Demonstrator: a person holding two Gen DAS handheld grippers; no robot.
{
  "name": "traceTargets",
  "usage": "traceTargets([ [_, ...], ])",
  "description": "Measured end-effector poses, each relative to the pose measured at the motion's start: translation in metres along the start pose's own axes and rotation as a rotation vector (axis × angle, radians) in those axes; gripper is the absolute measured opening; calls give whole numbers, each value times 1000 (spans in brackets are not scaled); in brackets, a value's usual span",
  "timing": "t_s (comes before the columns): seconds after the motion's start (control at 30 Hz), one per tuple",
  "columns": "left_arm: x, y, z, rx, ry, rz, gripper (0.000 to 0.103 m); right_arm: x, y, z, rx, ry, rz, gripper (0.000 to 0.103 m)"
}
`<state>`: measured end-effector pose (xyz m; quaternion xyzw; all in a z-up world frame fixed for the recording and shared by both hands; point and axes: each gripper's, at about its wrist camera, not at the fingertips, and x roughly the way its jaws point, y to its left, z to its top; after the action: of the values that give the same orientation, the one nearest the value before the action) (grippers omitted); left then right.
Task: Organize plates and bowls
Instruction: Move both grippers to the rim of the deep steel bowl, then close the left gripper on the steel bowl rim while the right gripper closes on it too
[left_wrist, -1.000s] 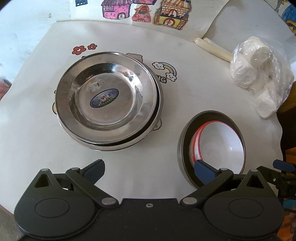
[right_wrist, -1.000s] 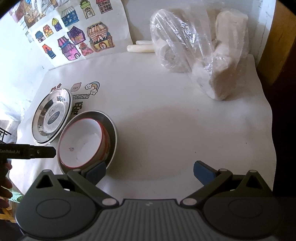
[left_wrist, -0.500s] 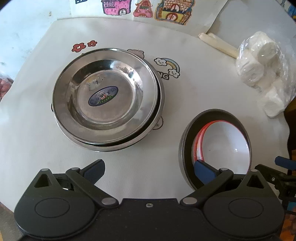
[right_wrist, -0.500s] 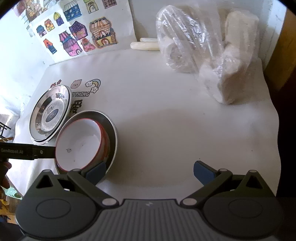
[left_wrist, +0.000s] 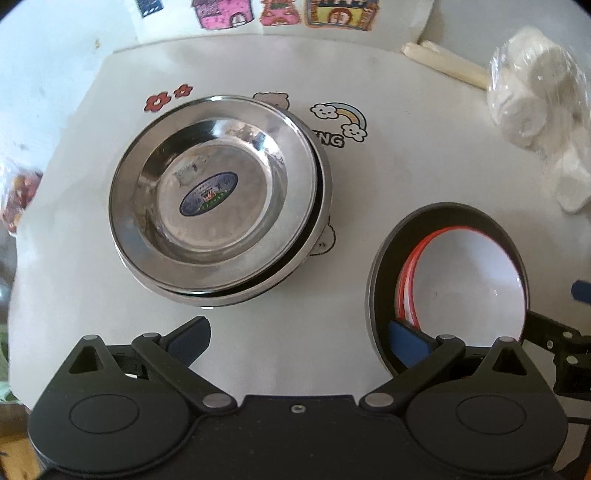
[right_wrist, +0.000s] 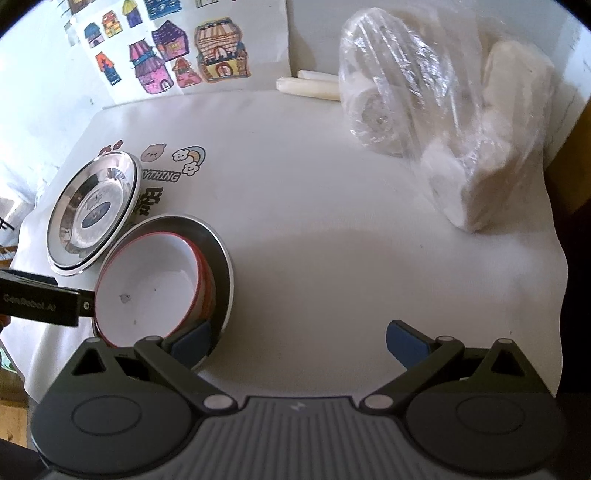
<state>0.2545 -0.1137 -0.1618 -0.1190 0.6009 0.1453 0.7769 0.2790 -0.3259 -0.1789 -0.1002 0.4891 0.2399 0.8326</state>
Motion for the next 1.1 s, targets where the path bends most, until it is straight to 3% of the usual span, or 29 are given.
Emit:
traceTargets([
  [0.17,0,1,3,0,2,1,99,4,2,1,-6,12,5,102],
  [0.4,-5,-2,3,10,0,-13,92,4,3,1,-2,15,20,91],
  [0.6,-4,1,3,-21,15,-92,73,4,1,1,31,15,68,75],
  [0.73,-3,-1,2,-19,17,-148,52,2,3,0,47,17,108,60],
  [0.97,-3,-9,0,13,39,-190,31,4,6,2,74,29,151,39],
  [1.1,-3,-11,0,20,41,-203,25,4,8,2,81,33,167,31],
])
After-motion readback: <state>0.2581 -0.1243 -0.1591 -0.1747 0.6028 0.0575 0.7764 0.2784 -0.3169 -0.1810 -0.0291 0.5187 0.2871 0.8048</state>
